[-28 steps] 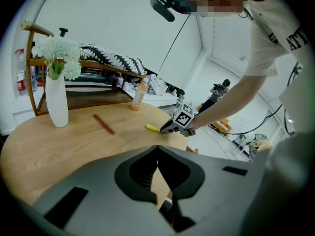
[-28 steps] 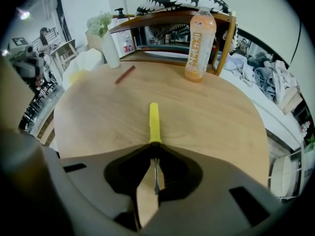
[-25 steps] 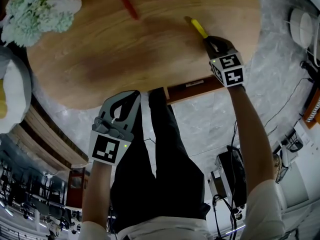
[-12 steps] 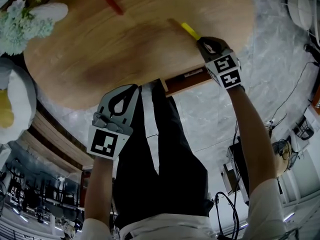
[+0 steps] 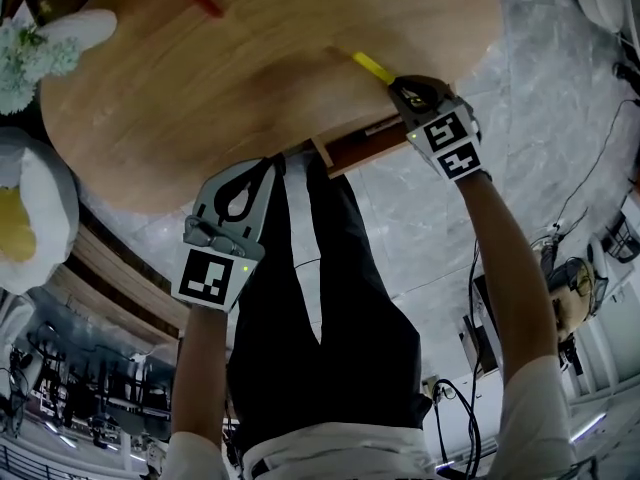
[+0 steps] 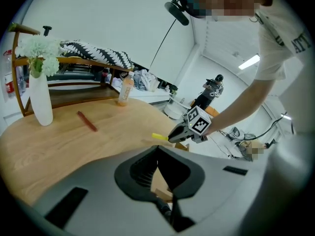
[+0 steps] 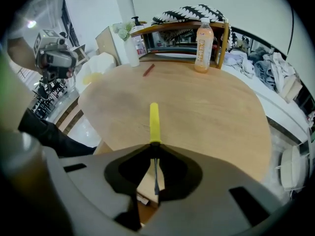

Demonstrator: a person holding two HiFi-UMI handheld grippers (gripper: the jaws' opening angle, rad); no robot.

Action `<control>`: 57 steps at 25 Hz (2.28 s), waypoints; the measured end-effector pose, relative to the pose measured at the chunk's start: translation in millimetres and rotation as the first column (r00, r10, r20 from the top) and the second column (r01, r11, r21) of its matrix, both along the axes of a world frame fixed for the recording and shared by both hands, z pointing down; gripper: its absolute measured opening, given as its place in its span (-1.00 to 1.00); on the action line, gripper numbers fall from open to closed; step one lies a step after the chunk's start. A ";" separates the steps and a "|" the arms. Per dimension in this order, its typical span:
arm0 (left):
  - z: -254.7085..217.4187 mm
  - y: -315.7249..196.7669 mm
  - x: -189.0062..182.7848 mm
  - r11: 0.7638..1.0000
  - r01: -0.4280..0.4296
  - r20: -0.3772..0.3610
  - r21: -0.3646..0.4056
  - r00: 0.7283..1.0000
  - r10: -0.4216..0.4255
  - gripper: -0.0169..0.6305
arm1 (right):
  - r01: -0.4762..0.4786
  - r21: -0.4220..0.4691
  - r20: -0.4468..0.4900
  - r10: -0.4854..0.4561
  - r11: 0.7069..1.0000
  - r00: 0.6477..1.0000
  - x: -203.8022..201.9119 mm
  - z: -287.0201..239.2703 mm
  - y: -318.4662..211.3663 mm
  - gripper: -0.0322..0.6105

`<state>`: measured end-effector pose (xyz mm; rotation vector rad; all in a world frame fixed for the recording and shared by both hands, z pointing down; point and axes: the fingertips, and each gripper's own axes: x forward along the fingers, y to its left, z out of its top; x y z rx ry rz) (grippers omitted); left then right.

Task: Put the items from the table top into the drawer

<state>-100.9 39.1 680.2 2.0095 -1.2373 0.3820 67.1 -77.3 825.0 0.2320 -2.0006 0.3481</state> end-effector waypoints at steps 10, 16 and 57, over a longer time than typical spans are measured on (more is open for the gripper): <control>8.7 14.2 18.7 1.000 0.006 0.002 -0.015 1.000 -0.006 -0.88 | 0.122 -0.035 0.010 -0.121 0.992 0.993 24.5 6.2 43.0 -0.68; 11.8 19.3 27.1 1.000 0.022 0.006 -0.016 1.000 -0.022 -0.88 | 0.210 -0.056 -0.012 -0.211 0.976 0.977 45.3 11.8 66.0 -0.68; 23.2 27.5 11.5 0.997 0.070 0.012 -0.034 0.998 -0.069 -0.88 | 0.443 0.006 -0.152 -0.437 0.897 0.887 48.6 41.4 74.7 -0.45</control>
